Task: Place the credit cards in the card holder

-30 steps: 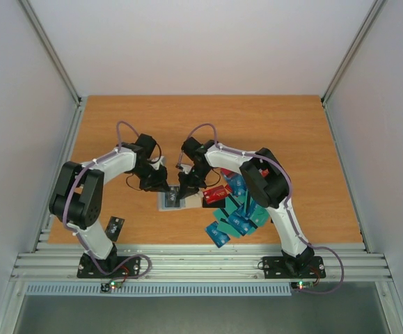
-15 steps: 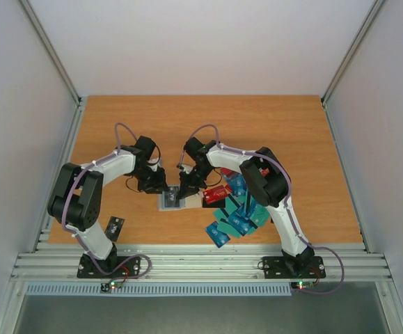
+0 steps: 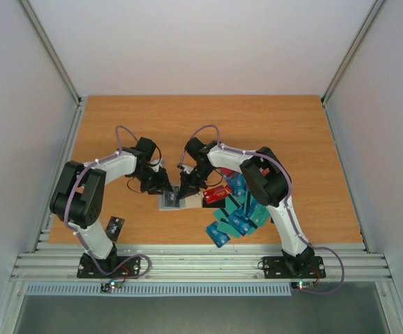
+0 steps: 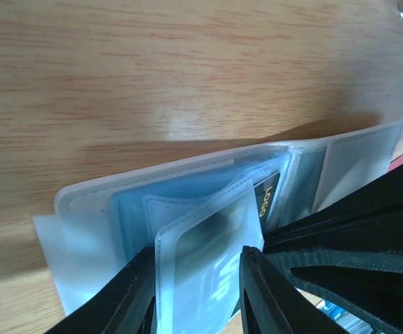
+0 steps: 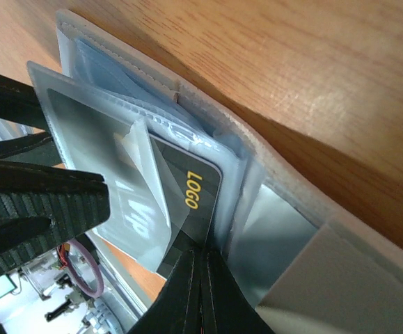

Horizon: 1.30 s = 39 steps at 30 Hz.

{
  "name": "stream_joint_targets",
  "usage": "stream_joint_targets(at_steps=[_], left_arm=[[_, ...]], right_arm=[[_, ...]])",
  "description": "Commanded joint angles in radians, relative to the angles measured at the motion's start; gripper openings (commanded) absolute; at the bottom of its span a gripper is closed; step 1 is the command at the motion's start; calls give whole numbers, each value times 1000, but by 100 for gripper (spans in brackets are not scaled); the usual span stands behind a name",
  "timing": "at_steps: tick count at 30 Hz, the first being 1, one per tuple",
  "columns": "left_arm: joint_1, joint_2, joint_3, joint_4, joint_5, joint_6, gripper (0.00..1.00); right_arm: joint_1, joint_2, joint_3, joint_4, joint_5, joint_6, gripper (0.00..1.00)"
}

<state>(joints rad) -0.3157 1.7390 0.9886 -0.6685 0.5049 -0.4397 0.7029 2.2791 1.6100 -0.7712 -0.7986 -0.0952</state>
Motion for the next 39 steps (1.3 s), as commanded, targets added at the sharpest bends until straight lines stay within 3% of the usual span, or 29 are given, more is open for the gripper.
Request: stream_joint_targets(at_steps=[1, 7, 15, 25, 30, 39], left_arm=[[-7, 3, -7, 52, 45, -10, 34], [-8, -43, 28, -23, 15, 7, 33], [-22, -32, 47, -32, 46, 33, 20], [-54, -32, 103, -113, -34, 31, 8], [-86, -11, 157, -185, -121, 50, 0], [-116, 25, 284, -313, -229, 91, 0]], right_arm=[[13, 88, -41, 35, 118, -4, 1], [13, 78, -32, 33, 113, 7, 1], [13, 43, -17, 22, 114, 25, 2], [12, 11, -10, 10, 121, 45, 5], [12, -15, -6, -4, 133, 48, 9], [1, -103, -8, -48, 157, 45, 24]])
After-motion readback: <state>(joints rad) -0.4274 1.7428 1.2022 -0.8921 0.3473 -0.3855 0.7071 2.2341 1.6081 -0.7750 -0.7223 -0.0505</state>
